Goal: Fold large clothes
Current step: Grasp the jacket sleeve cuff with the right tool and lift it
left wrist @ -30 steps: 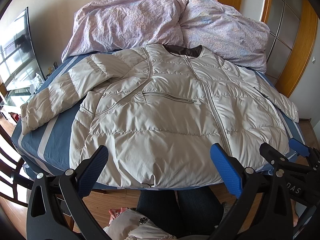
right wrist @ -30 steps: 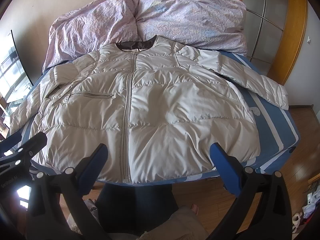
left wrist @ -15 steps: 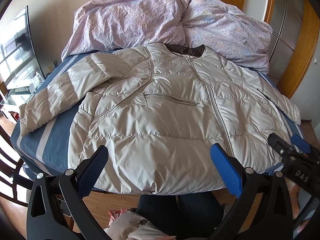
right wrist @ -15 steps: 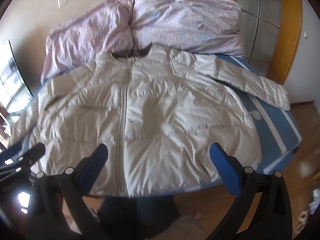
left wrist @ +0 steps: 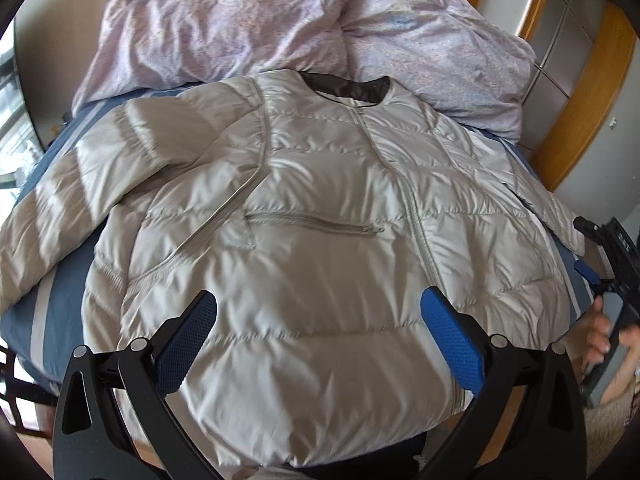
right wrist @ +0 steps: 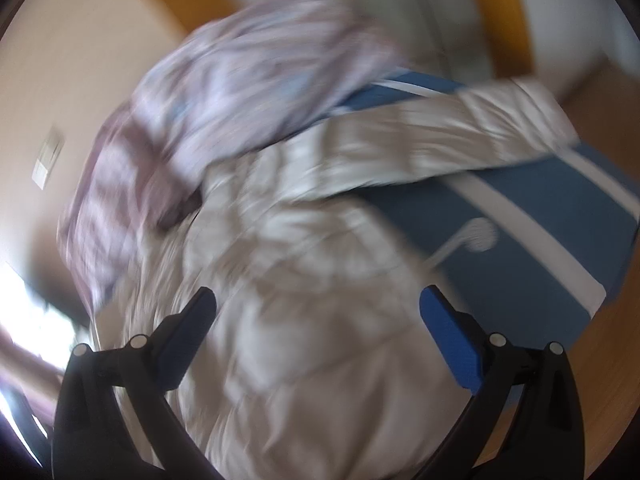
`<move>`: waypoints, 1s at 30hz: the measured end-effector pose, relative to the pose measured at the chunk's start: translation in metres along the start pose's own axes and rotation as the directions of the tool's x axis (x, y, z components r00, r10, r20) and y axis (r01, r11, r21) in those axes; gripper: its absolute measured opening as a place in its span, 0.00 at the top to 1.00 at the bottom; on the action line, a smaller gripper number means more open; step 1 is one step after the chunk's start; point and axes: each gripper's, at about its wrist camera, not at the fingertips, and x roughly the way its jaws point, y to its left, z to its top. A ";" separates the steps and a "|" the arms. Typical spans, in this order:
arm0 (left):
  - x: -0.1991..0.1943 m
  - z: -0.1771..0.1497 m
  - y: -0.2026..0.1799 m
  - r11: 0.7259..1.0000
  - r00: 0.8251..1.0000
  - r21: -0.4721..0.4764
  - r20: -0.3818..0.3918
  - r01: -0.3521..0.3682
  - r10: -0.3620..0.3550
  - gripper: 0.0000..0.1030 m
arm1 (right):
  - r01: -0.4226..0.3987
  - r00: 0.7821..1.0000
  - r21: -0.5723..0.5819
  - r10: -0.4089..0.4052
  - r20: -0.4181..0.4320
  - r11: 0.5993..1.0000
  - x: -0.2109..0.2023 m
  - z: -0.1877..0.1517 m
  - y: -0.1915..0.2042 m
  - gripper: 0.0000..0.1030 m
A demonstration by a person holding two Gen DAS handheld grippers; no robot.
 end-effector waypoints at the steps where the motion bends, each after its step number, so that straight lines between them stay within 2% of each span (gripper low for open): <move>1: 0.003 0.005 -0.002 1.000 1.000 0.009 0.000 0.008 -0.008 0.01 | -0.012 1.000 0.074 0.012 -0.002 0.997 0.005 0.012 -0.016 0.10; 4: 0.010 0.023 -0.005 0.999 0.999 0.025 0.006 0.033 -0.033 0.01 | -0.035 0.999 0.277 0.039 -0.008 0.960 0.020 0.040 -0.062 0.23; 7: 0.015 0.043 -0.007 0.998 0.998 0.029 0.030 0.055 -0.056 0.01 | -0.047 0.998 0.413 0.055 -0.007 0.909 0.035 0.060 -0.095 0.32; 8: 0.017 0.050 -0.008 0.998 0.997 0.027 0.047 0.061 -0.062 0.01 | -0.045 0.998 0.436 0.054 -0.009 0.899 0.039 0.063 -0.101 0.36; 13: 0.031 0.082 -0.017 0.997 0.995 0.071 0.090 0.042 -0.048 0.01 | -0.021 0.999 0.542 0.042 -0.027 0.840 0.064 0.079 -0.129 0.42; 14: 0.034 0.087 -0.018 0.996 0.995 0.081 0.094 0.032 -0.040 0.01 | -0.028 0.999 0.552 0.049 -0.022 0.833 0.067 0.081 -0.131 0.45; 19: 0.050 0.107 -0.031 0.989 0.992 0.144 0.124 -0.012 -0.006 0.01 | -0.011 1.000 0.554 0.009 0.006 0.833 0.078 0.095 -0.129 0.46; 22: 0.060 0.115 -0.032 0.989 0.994 0.145 0.105 0.012 -0.028 0.01 | 0.022 0.999 0.559 -0.037 0.016 0.829 0.076 0.101 -0.132 0.55; 23: 0.064 0.118 -0.031 0.990 0.995 0.135 0.094 0.031 -0.044 0.01 | 0.043 0.997 0.562 -0.068 0.023 0.826 0.074 0.103 -0.135 0.59; 26: 0.075 0.125 -0.025 0.992 0.994 0.103 0.074 0.076 -0.084 0.01 | 0.124 0.983 0.547 -0.176 0.044 0.828 0.066 0.109 -0.139 0.62; 28: 0.081 0.129 -0.021 0.992 0.993 0.086 0.063 0.092 -0.098 0.01 | 0.180 0.969 0.527 -0.242 0.051 0.831 0.061 0.114 -0.142 0.69; 30: 0.087 0.132 -0.013 0.990 0.990 0.060 0.051 0.125 -0.128 0.01 | 0.246 0.951 0.490 -0.306 0.045 0.836 0.060 0.120 -0.137 0.86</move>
